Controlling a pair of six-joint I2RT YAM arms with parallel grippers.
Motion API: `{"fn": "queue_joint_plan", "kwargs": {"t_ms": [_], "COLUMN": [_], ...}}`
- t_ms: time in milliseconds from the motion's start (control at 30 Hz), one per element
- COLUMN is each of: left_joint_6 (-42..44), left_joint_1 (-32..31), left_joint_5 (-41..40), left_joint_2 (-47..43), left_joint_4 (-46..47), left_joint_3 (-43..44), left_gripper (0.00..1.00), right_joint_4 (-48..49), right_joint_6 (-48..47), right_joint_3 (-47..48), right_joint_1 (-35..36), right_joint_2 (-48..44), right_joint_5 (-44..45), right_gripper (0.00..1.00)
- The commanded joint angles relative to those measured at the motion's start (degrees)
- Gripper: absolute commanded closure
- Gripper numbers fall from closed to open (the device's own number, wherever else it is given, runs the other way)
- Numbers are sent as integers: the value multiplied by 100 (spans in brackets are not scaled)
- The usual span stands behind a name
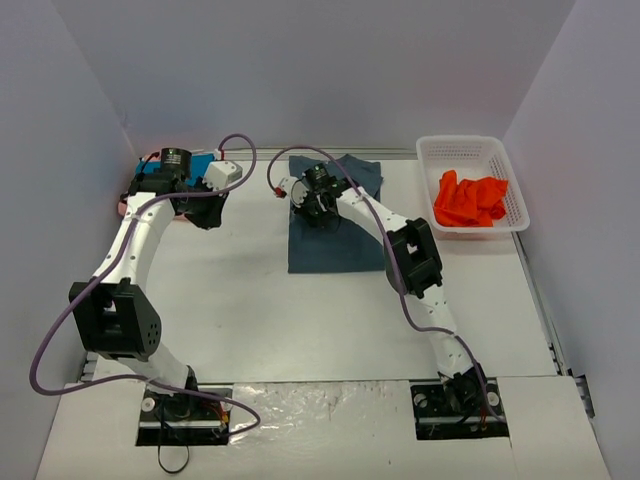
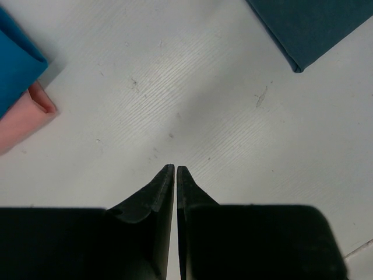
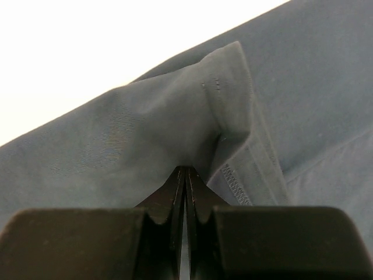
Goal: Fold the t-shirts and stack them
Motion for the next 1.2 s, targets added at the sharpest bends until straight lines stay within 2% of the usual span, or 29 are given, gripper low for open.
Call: {"fn": "queue_joint_plan", "kwargs": {"t_ms": [0, 367, 733, 867, 967, 1033, 1100, 1133, 1167], "left_joint_6": [-55, -46, -46, -151, -134, -134, -108, -46, -28], "left_joint_1": [-18, -27, -36, -27, -27, -18, -44, -71, -97], "left_joint_5": [-5, 13, 13, -22, 13, 179, 425, 505, 679], "left_joint_2": [-214, -179, -109, -170, -188, -179, -153, -83, -30], "left_joint_4": [41, 32, 41, 102, 111, 111, 67, 32, -29], "left_joint_3": [0, 8, -9, 26, 0, -27, -53, -53, -10], "left_gripper": [94, 94, 94, 85, 78, 76, 53, 52, 55], "right_joint_4": [-117, 120, 243, 244, 226, 226, 208, 200, 182], "right_joint_6": [91, 311, 390, 390, 434, 443, 426, 373, 347], "right_joint_3": [247, 722, 828, 547, 144, -296, -673, -1119, -1358], "right_joint_1": [-106, -335, -405, -458, -493, -528, -572, -581, -590], "right_joint_2": [197, 381, 453, -39, -628, -1164, -1750, -1946, -2348], "right_joint_5": [160, 616, 679, 546, 502, 546, 581, 608, 634], "right_gripper": [100, 100, 100, 100, 89, 76, 67, 63, 61]}}
